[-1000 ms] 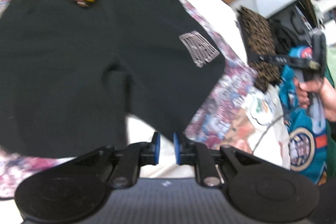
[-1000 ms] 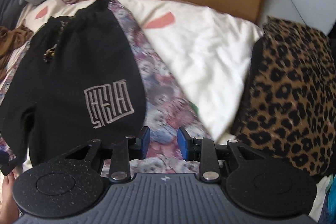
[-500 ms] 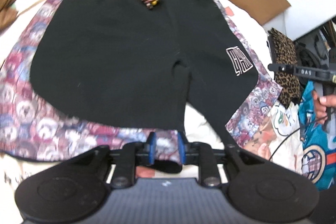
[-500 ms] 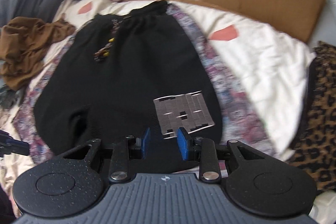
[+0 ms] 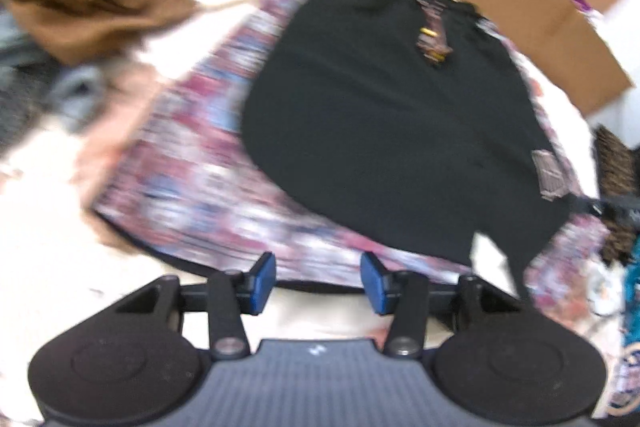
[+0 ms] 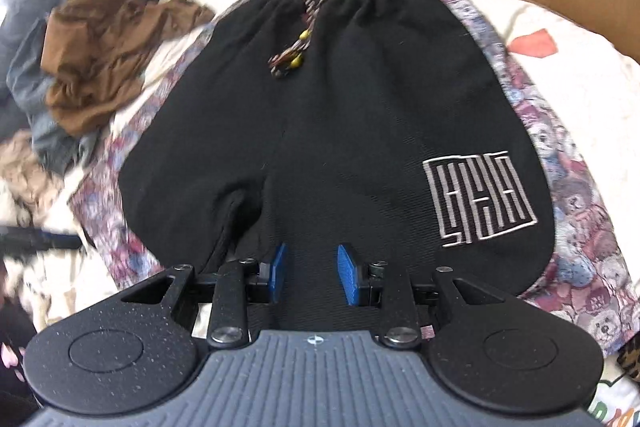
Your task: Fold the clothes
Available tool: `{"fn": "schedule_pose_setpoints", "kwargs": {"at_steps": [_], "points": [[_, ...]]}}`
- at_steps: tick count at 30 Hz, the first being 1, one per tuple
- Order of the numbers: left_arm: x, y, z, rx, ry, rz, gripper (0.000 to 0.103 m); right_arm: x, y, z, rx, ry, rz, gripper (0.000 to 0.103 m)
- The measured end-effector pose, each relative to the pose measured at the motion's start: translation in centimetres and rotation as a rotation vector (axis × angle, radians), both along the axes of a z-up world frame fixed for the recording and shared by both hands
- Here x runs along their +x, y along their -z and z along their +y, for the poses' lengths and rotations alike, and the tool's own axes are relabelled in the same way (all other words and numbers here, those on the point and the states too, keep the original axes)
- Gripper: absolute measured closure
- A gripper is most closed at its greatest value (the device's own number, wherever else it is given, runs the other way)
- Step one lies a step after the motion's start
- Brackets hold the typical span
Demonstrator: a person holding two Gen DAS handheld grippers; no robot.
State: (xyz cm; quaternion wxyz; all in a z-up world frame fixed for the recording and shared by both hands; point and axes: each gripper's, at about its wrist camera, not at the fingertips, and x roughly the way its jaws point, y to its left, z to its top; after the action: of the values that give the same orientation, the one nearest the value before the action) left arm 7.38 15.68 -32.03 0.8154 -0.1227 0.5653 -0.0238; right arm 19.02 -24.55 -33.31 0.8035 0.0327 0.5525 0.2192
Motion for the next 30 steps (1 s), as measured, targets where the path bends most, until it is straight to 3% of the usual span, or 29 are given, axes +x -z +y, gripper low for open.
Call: {"fn": "schedule_pose_setpoints", "kwargs": {"at_steps": [5,8,13,19,24,28,30], "points": [[0.1,-1.6,4.9,0.137,-0.018,-0.079,0.054,0.0,0.4,2.2,-0.028,-0.071,0.059,0.068],[0.3,-1.5,6.9,0.168,-0.005,-0.125,0.054,0.3,0.7,3.3,-0.025,-0.065,0.094,0.068],[0.1,0.3,7.8,0.214,0.061,-0.198,0.054,0.5,1.4,5.0,-0.018,-0.059,0.154,0.068],[-0.8,2.8,7.6,0.299,0.148,-0.223,0.057,0.0,2.0,7.0,-0.057,-0.066,0.184,0.068],[-1.3,3.7,8.6,0.280,0.119,-0.234,0.061,-0.5,2.2,7.7,-0.038,0.006,0.198,0.067],[-1.8,4.3,8.6,0.259,0.118,-0.246,0.065,-0.8,2.8,8.6,-0.114,0.121,0.171,0.067],[-2.1,4.6,8.7,0.249,0.105,-0.252,0.070,-1.0,3.2,9.0,-0.105,0.170,0.193,0.067]]}}
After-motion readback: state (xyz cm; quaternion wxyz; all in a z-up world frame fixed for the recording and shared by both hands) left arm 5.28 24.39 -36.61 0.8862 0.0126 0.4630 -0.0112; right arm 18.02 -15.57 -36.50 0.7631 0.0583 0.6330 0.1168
